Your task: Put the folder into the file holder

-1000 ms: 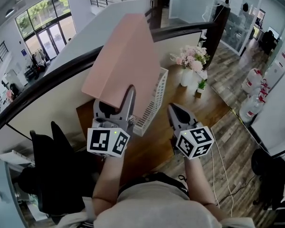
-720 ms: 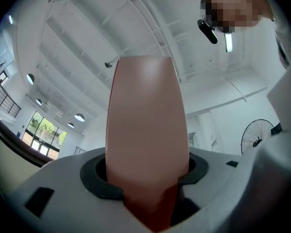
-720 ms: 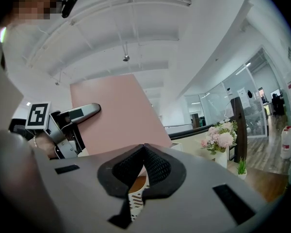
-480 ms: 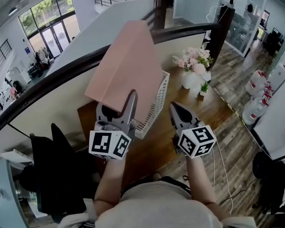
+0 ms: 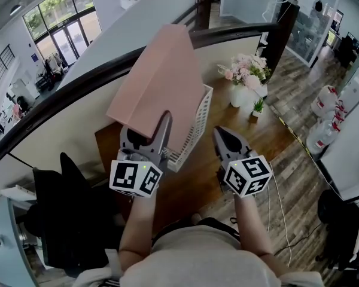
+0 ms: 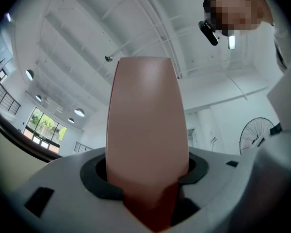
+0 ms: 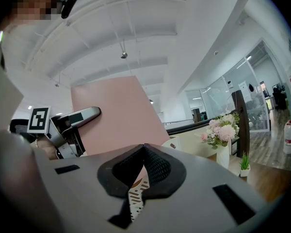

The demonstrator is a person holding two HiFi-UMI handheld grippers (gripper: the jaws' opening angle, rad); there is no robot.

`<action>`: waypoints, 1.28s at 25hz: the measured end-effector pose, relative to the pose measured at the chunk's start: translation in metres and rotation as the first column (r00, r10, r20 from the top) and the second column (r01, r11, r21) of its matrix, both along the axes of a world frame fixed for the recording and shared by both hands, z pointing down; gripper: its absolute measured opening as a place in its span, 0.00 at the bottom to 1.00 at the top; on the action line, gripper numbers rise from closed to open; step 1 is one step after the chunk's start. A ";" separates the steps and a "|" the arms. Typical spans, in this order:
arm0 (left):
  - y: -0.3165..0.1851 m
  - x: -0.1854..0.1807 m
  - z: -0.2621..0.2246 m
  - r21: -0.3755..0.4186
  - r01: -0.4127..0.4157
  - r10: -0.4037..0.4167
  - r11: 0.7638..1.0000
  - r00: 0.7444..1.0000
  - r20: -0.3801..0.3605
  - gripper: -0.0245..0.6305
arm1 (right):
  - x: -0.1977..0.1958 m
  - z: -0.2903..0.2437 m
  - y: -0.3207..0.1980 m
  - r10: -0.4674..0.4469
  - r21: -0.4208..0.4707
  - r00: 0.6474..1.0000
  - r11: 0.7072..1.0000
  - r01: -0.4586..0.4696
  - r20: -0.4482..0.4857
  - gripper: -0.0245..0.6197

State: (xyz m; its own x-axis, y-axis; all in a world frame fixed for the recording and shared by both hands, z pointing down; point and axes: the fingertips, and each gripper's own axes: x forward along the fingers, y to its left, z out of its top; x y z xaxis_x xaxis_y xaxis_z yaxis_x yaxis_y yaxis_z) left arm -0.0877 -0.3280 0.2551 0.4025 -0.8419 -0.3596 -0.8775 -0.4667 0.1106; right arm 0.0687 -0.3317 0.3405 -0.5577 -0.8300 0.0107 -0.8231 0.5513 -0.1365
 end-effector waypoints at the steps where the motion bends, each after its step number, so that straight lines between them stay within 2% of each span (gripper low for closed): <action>1: -0.001 0.001 0.001 -0.002 -0.002 0.002 1.000 1.000 0.006 0.48 | 0.000 0.001 -0.001 -0.002 -0.003 1.000 1.000 0.002 0.001 0.05; 14: -0.021 0.009 0.033 -0.054 -0.046 0.049 0.997 0.997 0.055 0.48 | 0.001 0.010 -0.017 -0.013 -0.032 1.000 0.999 0.014 0.016 0.05; 22: -0.025 0.008 0.046 -0.043 -0.064 0.067 0.997 0.995 0.074 0.48 | 0.000 0.025 -0.021 -0.008 -0.064 1.000 0.998 0.010 0.027 0.05; 32: -0.028 0.017 0.076 -0.108 -0.055 0.067 0.993 0.991 0.117 0.48 | 0.005 0.042 -0.018 0.011 -0.110 0.999 0.994 -0.005 0.051 0.05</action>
